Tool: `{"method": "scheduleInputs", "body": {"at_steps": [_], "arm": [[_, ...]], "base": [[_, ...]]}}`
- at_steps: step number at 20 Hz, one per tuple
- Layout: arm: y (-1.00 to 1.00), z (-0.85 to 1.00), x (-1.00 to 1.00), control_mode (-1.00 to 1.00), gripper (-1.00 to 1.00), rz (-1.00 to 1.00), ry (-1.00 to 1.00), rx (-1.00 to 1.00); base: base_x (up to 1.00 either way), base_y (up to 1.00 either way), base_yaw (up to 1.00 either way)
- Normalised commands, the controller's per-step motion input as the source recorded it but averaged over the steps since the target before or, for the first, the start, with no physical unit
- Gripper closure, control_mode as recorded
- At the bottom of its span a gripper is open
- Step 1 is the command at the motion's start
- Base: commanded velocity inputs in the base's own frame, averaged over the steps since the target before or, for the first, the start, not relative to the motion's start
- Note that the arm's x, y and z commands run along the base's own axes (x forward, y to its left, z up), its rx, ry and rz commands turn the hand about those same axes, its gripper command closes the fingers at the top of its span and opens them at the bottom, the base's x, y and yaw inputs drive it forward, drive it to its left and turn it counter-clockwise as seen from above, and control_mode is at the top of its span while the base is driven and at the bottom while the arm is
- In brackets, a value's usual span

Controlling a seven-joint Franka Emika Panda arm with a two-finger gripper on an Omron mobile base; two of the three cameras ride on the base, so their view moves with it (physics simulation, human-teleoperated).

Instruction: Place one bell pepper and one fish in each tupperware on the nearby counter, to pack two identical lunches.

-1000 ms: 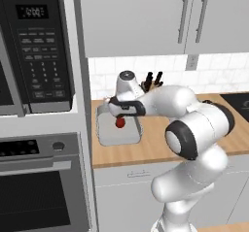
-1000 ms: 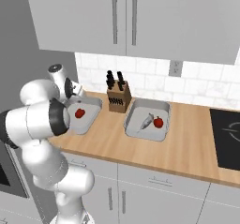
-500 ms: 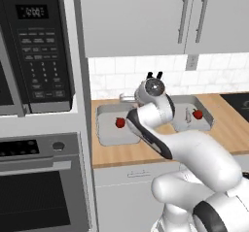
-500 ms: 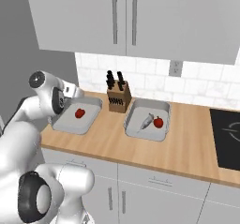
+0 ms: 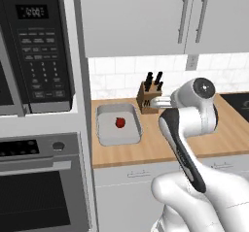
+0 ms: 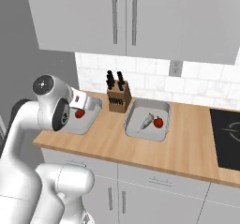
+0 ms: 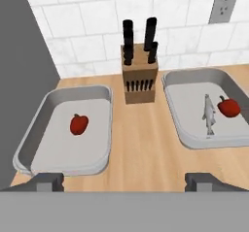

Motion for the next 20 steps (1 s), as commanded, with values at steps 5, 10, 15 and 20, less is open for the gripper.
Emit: {"method": "scheduleInputs", "body": {"at_steps": [5, 10, 15, 20], "arm": [[0.0, 0.0, 0.0, 1.0, -1.0, 0.0, 0.0, 0.0], [0.0, 0.0, 0.0, 1.0, -1.0, 0.0, 0.0, 0.0], [0.0, 0.0, 0.0, 1.0, -1.0, 0.0, 0.0, 0.0], [0.0, 0.0, 0.0, 1.0, -1.0, 0.0, 0.0, 0.0]], "base": [[-1.0, -0.12, 0.1], [-0.91, 0.05, 0.64], [-0.55, 0.08, 0.79], [-0.42, 0.26, 0.81]]}}
